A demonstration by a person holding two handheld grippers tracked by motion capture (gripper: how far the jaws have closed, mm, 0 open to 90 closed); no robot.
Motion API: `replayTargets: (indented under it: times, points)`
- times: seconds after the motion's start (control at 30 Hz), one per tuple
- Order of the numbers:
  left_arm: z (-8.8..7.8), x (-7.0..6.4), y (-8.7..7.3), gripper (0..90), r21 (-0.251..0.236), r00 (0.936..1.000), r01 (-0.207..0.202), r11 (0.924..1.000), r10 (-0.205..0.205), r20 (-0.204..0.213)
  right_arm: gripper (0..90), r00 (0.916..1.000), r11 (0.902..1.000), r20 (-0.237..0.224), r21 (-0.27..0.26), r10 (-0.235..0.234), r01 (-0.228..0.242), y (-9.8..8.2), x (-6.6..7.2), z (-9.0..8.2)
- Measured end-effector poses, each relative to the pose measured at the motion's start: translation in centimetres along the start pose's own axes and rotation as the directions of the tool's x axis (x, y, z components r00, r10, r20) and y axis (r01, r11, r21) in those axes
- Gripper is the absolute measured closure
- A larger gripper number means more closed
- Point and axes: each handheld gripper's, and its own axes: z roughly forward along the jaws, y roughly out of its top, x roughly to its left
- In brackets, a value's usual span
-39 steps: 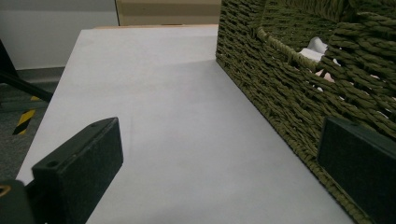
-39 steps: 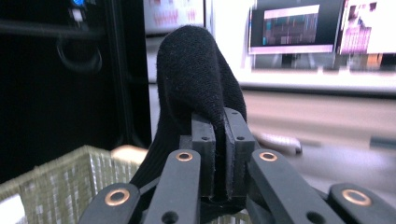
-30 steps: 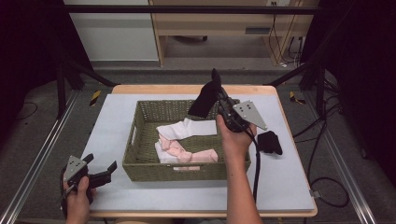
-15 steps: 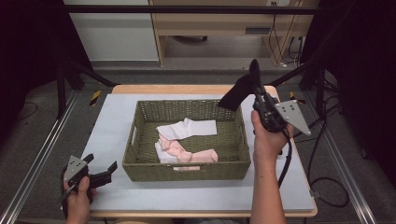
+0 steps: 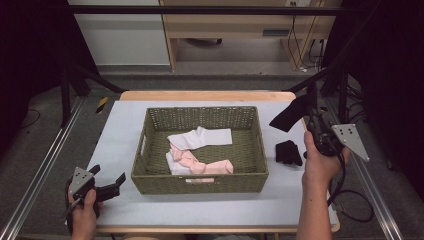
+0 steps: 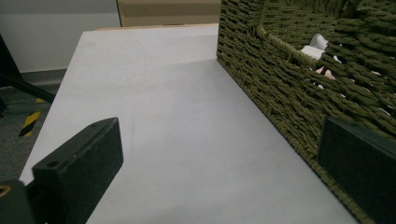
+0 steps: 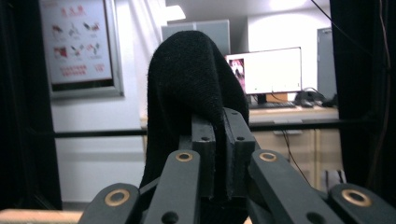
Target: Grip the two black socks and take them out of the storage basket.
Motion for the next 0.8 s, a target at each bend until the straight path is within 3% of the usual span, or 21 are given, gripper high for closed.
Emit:
replayTargets:
  times: [0.23, 0.37, 0.43, 0.47, 0.5, 0.57, 0.67, 0.7, 0.73, 0.77, 0.8]
  points:
    - [-0.1, 0.0, 0.0, 0.6, -0.006, 1.0000, 0.002, 1.0000, -0.002, 0.000, 85.3, 0.9985, 0.9930, 0.052, 0.116, 0.016, -0.022, -5.0, -1.1, -0.6]
    - [0.0, 0.0, 0.0, 0.6, 0.000, 1.0000, -0.002, 1.0000, 0.002, 0.000, 85.1, 0.9960, 0.9788, 0.075, 0.195, 0.048, -0.062, -8.4, -1.6, -1.1]
    - [0.0, 0.0, 0.0, 0.6, -0.002, 1.0000, -0.001, 1.0000, 0.001, 0.000, 84.8, 0.9948, 0.9641, 0.091, 0.257, 0.047, -0.069, -10.3, -1.7, -1.4]
    - [0.0, 0.0, 0.0, 0.6, -0.002, 1.0000, 0.001, 1.0000, -0.001, 0.000, 84.8, 0.9948, 0.9641, 0.091, 0.257, 0.047, -0.069, -10.3, -1.7, -1.4]
    - [0.0, 0.0, 0.0, 0.5, -0.005, 1.0000, 0.005, 1.0000, -0.005, 0.001, 83.1, 0.9945, 0.9526, 0.090, 0.294, 0.054, -0.078, -11.1, -1.6, -1.6]
    - [0.0, 0.0, 0.0, 0.6, -0.003, 1.0000, 0.003, 1.0000, -0.003, 0.001, 81.5, 0.9952, 0.9512, 0.086, 0.300, 0.046, -0.070, -11.3, -1.5, -1.7]
    - [0.0, 0.0, 0.0, 0.6, -0.001, 1.0000, -0.001, 1.0000, 0.001, 0.001, 66.2, 0.9964, 0.9448, 0.061, 0.319, 0.059, -0.075, -11.4, -1.1, -1.9]
    - [0.0, 0.0, 0.0, 0.6, -0.002, 1.0000, 0.003, 1.0000, -0.003, 0.003, 54.8, 0.9963, 0.9441, 0.044, 0.319, 0.075, -0.085, -11.1, -1.0, -2.1]
    - [0.0, 0.0, 0.0, 0.6, -0.002, 1.0000, 0.003, 1.0000, -0.003, 0.003, 54.8, 0.9963, 0.9441, 0.044, 0.319, 0.075, -0.085, -11.1, -1.0, -2.1]
    - [0.0, 0.0, 0.0, 0.6, -0.001, 1.0000, 0.003, 1.0000, -0.003, 0.002, 44.7, 0.9949, 0.9404, 0.023, 0.325, 0.098, -0.100, -10.6, -0.8, -2.4]
    - [0.0, 0.0, 0.0, 0.6, -0.001, 1.0000, 0.002, 1.0000, -0.002, 0.002, 44.7, 0.9949, 0.9404, 0.023, 0.325, 0.098, -0.100, -10.6, -0.8, -2.4]
